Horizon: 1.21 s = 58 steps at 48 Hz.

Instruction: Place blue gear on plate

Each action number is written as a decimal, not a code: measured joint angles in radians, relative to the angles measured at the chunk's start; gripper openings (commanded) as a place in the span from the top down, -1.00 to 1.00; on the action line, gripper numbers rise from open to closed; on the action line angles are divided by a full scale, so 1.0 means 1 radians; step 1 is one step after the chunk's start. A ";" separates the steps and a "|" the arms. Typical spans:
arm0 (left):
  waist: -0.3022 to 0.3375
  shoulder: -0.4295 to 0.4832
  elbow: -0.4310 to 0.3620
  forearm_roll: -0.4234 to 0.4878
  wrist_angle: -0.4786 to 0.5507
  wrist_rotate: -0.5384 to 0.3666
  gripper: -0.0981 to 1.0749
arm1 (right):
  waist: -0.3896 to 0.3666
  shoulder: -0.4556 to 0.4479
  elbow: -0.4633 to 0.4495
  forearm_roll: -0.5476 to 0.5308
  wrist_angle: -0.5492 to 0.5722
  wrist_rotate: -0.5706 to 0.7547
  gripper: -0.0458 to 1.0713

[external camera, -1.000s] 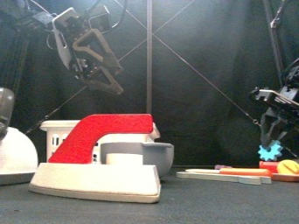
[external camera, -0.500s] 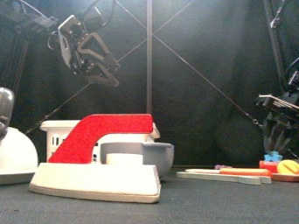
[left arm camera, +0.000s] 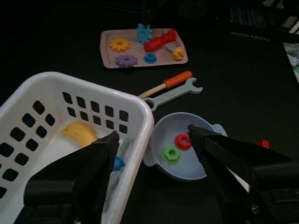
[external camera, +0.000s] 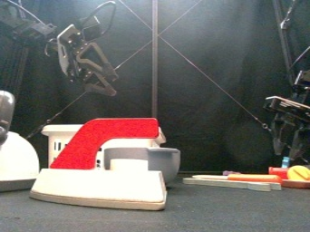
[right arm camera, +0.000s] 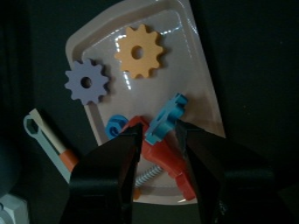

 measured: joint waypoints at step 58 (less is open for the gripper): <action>0.000 -0.003 0.021 -0.017 0.002 -0.002 -0.83 | 0.100 0.031 -0.002 0.032 -0.012 0.000 -0.44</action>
